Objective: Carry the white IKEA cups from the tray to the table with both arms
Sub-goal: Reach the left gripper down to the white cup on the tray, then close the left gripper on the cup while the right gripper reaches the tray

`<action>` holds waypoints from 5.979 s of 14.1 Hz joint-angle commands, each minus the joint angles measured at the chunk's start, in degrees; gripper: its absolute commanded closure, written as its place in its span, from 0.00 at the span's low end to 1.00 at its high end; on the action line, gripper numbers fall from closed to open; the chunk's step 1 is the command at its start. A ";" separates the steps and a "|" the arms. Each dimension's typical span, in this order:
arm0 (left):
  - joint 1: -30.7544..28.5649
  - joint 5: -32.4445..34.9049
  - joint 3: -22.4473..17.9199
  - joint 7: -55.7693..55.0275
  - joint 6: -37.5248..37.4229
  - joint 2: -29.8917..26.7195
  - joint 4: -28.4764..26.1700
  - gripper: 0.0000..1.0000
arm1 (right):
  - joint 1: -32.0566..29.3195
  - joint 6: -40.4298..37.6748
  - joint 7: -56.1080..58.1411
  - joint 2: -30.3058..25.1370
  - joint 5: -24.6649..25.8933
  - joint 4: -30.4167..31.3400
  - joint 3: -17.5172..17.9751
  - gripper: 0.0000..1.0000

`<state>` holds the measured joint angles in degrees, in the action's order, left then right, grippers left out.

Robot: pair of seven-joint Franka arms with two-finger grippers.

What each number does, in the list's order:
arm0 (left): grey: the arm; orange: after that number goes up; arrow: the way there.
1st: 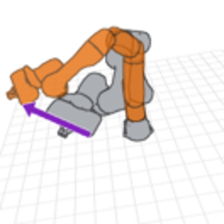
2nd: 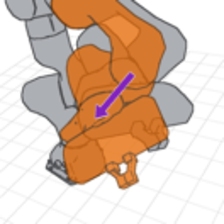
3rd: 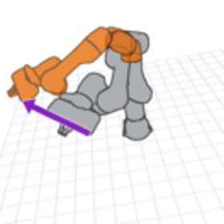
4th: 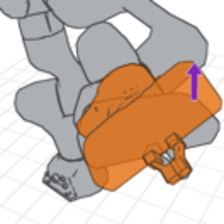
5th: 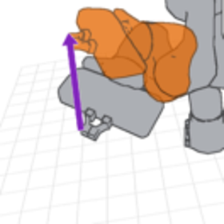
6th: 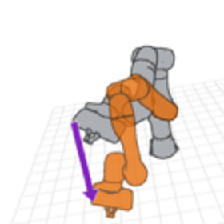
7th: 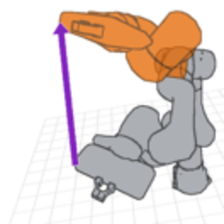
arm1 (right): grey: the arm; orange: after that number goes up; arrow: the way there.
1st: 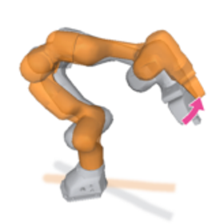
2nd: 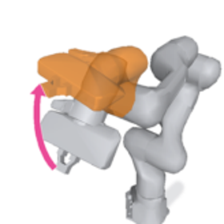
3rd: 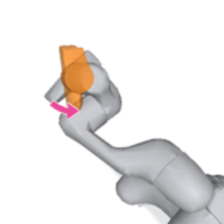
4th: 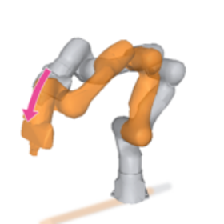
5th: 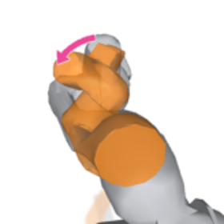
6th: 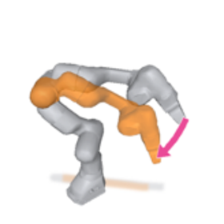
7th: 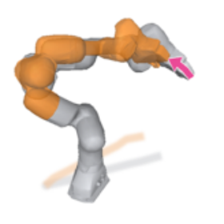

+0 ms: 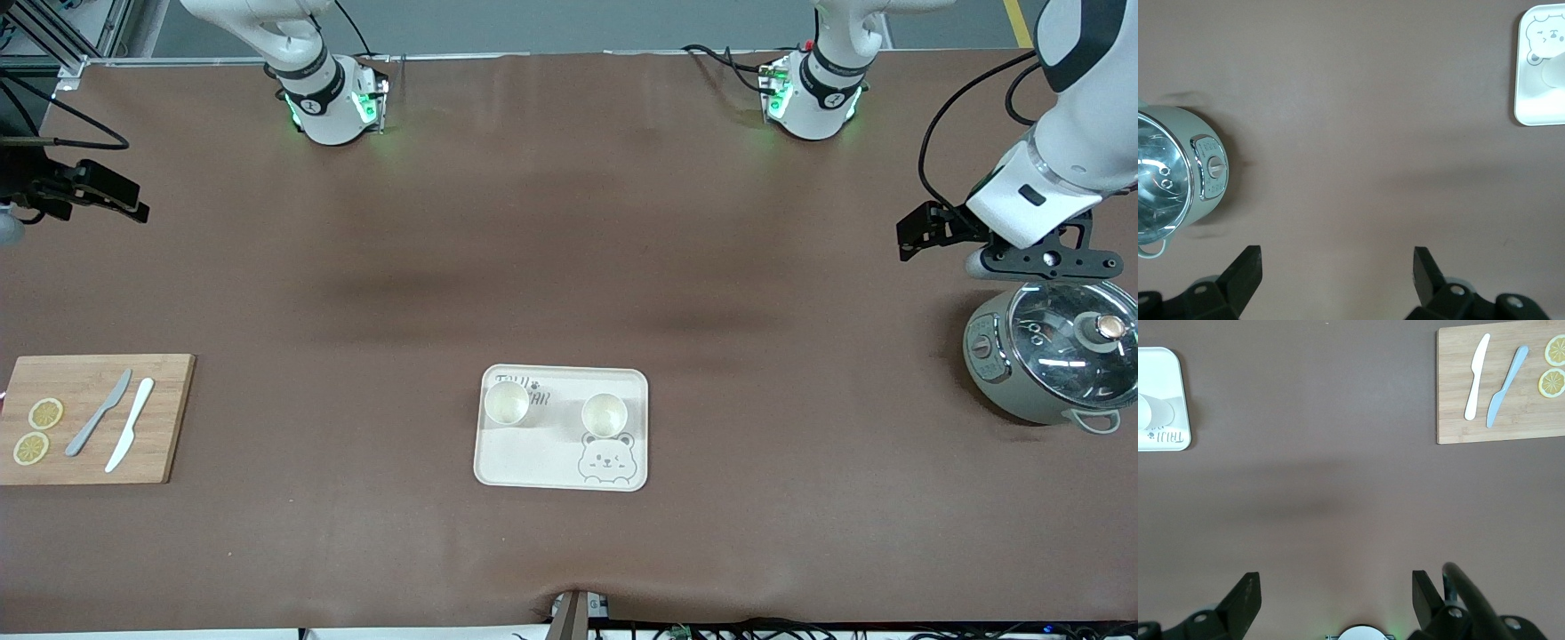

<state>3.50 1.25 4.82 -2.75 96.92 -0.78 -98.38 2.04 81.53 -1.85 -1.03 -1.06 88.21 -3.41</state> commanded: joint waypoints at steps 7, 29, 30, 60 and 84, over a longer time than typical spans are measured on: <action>3.52 0.51 3.35 -4.43 1.33 3.58 2.05 0.00 | -0.28 0.38 -0.88 -0.28 -0.53 0.21 0.42 0.00; 22.24 1.13 1.34 -19.93 10.03 35.83 29.72 0.00 | -0.98 2.14 -0.26 7.53 1.23 -2.78 0.25 0.00; 23.47 1.13 0.55 -19.93 10.82 36.98 30.52 0.00 | -1.07 2.14 -0.26 8.84 2.01 -2.87 0.24 0.00; 30.25 1.04 -6.49 -20.19 32.98 57.37 37.29 0.00 | -1.52 2.49 -18.08 20.19 -7.82 -2.16 0.51 0.00; 31.31 0.95 -6.31 -23.27 35.88 59.66 36.85 1.00 | 12.98 14.88 -54.13 26.26 -15.73 -2.60 0.51 0.00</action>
<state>33.97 1.24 -0.54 -24.72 132.94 58.43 -62.79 13.53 96.14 -53.27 24.41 -15.66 86.53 -2.59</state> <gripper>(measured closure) 0.291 0.000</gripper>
